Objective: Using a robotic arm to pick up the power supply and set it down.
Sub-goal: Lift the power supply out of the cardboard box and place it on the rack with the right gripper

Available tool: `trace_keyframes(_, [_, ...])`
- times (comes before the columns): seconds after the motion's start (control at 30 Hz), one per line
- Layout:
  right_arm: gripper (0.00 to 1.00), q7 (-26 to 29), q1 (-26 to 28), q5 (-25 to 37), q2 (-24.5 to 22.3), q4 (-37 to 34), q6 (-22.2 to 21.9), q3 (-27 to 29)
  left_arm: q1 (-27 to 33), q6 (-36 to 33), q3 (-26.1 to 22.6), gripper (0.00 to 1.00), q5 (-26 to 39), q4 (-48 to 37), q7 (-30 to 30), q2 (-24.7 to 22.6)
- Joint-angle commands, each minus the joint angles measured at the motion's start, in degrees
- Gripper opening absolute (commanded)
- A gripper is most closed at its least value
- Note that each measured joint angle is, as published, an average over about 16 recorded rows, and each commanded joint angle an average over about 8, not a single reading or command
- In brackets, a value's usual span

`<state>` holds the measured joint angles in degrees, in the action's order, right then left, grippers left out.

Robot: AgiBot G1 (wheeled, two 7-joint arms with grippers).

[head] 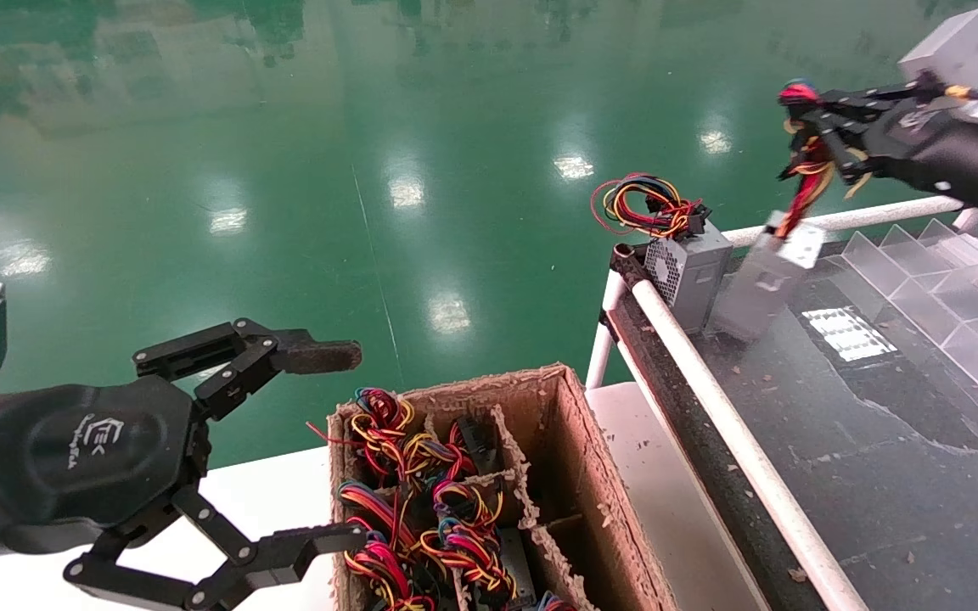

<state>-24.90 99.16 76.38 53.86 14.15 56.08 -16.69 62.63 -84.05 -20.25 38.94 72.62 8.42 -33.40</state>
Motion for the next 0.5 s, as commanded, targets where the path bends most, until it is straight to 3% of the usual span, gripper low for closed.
trace_keyframes(0.03, [0.00, -0.1, -0.6, 0.0, 0.8, 0.5, -0.5, -0.1, 0.0, 0.0, 0.0, 1.00, 0.0, 0.0, 0.0, 0.0])
trace_keyframes(0.43, [0.00, 1.9, -2.4, -0.1, 5.5, 2.6, -6.3, 0.1, 0.0, 0.0, 0.0, 1.00, 0.0, 0.0, 0.0, 0.0])
trace_keyframes(0.47, [0.04, 2.0, -2.5, -0.1, 5.8, 2.7, -6.6, 0.1, 0.0, 0.0, 0.0, 1.00, 0.0, 0.0, 0.0, 0.0])
trace_keyframes(0.5, [0.16, 2.1, -2.7, -0.1, 6.0, 2.8, -6.9, 0.0, 0.0, 0.0, 0.0, 1.00, 0.0, 0.0, 0.0, 0.0])
